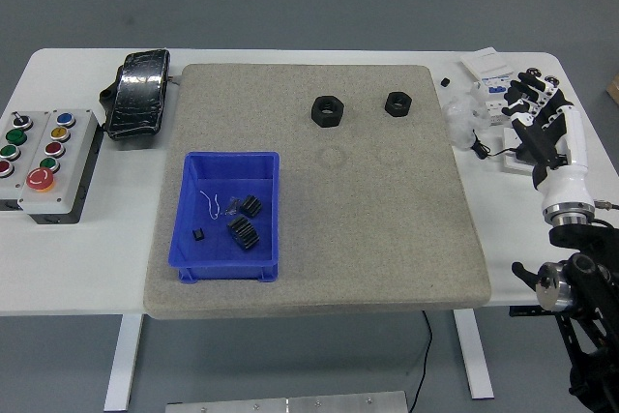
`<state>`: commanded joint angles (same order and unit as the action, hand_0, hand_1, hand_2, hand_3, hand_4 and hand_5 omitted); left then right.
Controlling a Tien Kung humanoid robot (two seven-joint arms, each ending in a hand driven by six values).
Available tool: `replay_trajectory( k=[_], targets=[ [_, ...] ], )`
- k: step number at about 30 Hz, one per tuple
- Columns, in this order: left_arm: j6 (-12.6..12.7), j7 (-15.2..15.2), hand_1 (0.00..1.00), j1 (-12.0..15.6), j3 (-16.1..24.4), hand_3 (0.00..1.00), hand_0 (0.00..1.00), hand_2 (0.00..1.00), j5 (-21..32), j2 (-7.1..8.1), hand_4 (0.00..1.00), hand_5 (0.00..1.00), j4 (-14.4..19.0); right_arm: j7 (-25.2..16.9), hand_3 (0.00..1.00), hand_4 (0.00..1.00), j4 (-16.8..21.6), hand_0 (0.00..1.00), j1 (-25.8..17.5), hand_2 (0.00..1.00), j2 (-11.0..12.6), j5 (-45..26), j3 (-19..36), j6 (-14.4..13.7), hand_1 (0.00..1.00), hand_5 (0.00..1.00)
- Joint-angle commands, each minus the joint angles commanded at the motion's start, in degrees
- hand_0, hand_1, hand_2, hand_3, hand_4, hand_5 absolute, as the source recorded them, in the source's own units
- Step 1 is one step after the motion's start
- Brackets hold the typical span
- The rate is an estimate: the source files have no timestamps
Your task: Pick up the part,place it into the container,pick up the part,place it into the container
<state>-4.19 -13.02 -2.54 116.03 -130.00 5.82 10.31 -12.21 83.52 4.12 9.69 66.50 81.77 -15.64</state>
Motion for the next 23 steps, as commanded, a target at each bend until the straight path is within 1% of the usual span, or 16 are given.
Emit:
replay_trajectory(
  k=[4,12,23],
  targets=[
    [0.0,0.0,0.611,0.0,-0.1,0.61,0.661,0.555,0.0,0.04,0.656,0.307,0.0,0.8,0.686,0.729,0.2,0.643,0.1,0.71,-0.1,1.7,-0.1,0.5,0.676,0.346],
    [0.1,-0.1,0.611,0.1,-0.1,0.61,0.662,0.555,0.0,0.01,0.656,0.306,0.0,0.5,0.694,0.728,0.5,0.64,0.2,0.715,0.1,0.3,-0.1,0.3,0.677,0.354],
    [0.2,-0.2,0.611,0.0,-0.5,0.61,0.662,0.555,0.0,0.0,0.656,0.305,0.0,0.8,0.693,0.725,0.5,0.643,0.2,0.715,0.1,1.1,0.1,-0.1,0.678,0.357]
  ],
)
